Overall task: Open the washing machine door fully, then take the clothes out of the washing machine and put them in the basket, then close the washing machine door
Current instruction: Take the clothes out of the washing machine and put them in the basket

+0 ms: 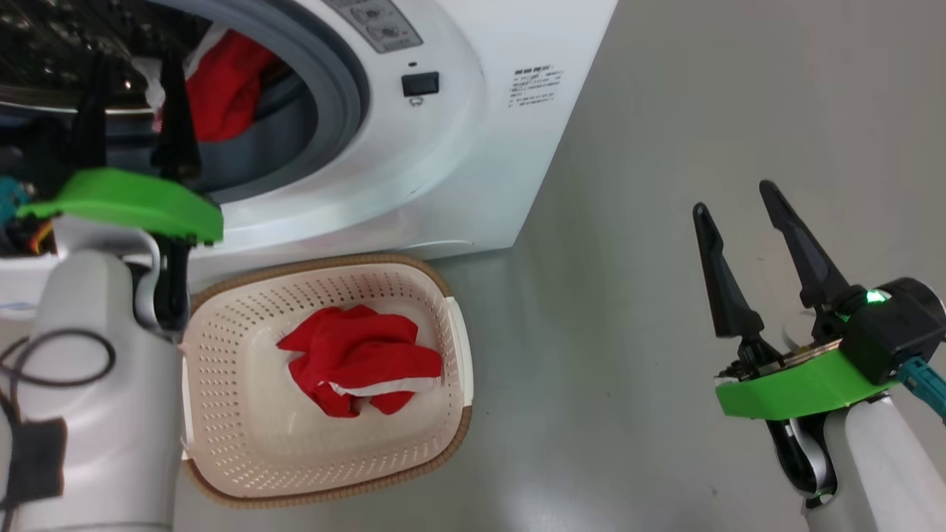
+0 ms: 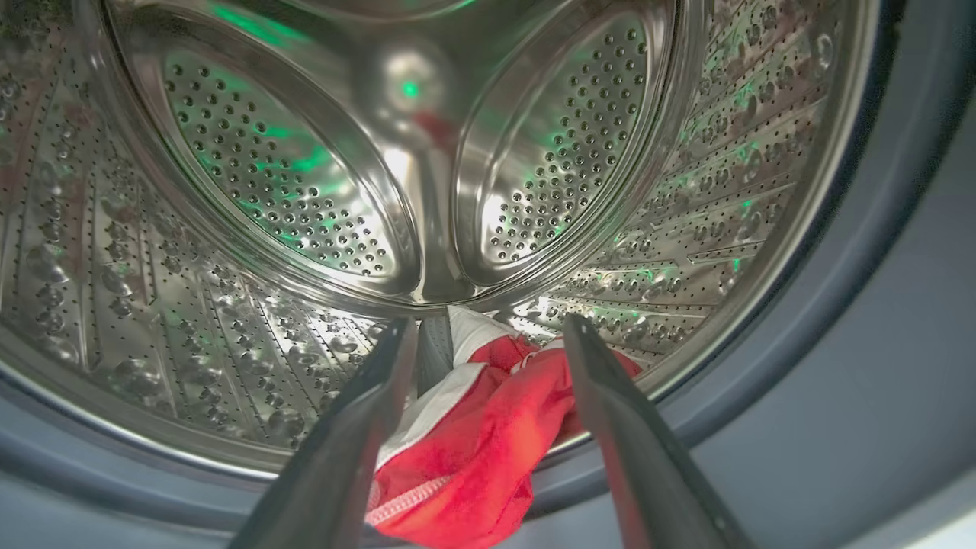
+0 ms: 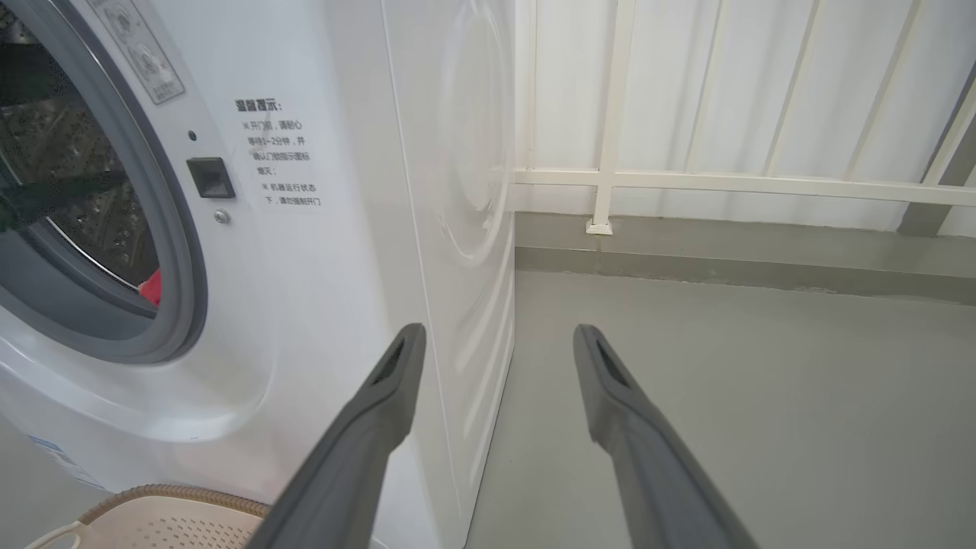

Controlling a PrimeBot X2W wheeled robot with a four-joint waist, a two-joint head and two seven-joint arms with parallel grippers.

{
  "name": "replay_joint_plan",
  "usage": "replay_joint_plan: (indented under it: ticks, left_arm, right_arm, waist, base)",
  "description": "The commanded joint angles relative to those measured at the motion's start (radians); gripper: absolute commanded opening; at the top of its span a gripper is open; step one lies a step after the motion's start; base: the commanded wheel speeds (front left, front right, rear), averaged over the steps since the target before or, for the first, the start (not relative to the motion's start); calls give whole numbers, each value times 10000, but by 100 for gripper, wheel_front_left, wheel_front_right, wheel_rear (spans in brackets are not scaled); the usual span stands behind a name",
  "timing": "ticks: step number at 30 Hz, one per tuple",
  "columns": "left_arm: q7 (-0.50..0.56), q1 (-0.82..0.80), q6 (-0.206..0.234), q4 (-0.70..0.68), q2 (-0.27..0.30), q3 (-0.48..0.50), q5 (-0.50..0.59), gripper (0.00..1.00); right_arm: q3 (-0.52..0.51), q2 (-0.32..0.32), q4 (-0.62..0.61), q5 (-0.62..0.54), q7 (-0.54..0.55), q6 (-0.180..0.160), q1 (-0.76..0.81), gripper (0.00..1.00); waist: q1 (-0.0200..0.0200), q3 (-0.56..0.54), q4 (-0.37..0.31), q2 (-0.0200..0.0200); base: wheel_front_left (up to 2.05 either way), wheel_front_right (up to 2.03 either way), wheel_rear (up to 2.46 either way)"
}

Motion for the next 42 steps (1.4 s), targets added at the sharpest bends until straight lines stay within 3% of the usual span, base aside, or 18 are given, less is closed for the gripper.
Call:
replay_joint_plan:
  ticks: [1, 13, 25, 26, 27, 28, 35, 42]
  left_arm:
    - [-76, -317, -58, 25, 387, 153, -24, 100]
    - [656, -2094, -67, 2784, 633, -578, -948, 100]
    - [1302, -2845, 22, 4364, 1311, -1261, -863, 100]
    - [1324, -2894, 85, 4489, 1340, -1247, -880, 79]
    - [1369, -2980, 196, 4707, 1391, -1305, -833, 8]
    - [1360, -3023, 234, 4791, 1408, -1322, -826, 0]
    - [1246, -3214, 456, 5207, 1448, -1407, -831, 0]
    - [336, -2995, 381, 5203, 1371, -1289, -1060, 0]
  right_arm:
    - [237, -88, -309, -35, -63, 48, -188, 100]
    - [360, 3, -382, -38, -63, 48, -754, 100]
    - [439, 37, -301, 41, -63, 48, -944, 100]
    - [440, 45, -296, 49, -63, 48, -955, 100]
    - [443, 60, -288, 58, -63, 48, -972, 100]
    - [445, 67, -287, 61, -63, 48, -979, 100]
    - [441, 118, -254, 96, -63, 48, -1002, 100]
    - [464, 120, -159, 127, -63, 48, -921, 100]
  waist:
    - [0, 301, -19, 0]
    - [0, 1043, -212, 0]
    - [0, 1349, -507, 0]
    - [0, 1359, -532, 0]
    - [0, 1378, -567, 0]
    - [0, 1388, -579, 0]
    - [0, 1365, -588, 0]
    - [0, 969, -447, 0]
  base:
    - [0, 0, 0]
    - [0, 0, 0]
    - [0, 0, 0]
    - [0, 0, 0]
    - [0, 0, 0]
    - [0, 0, 0]
    - [0, 0, 0]
    - [0, 0, 0]
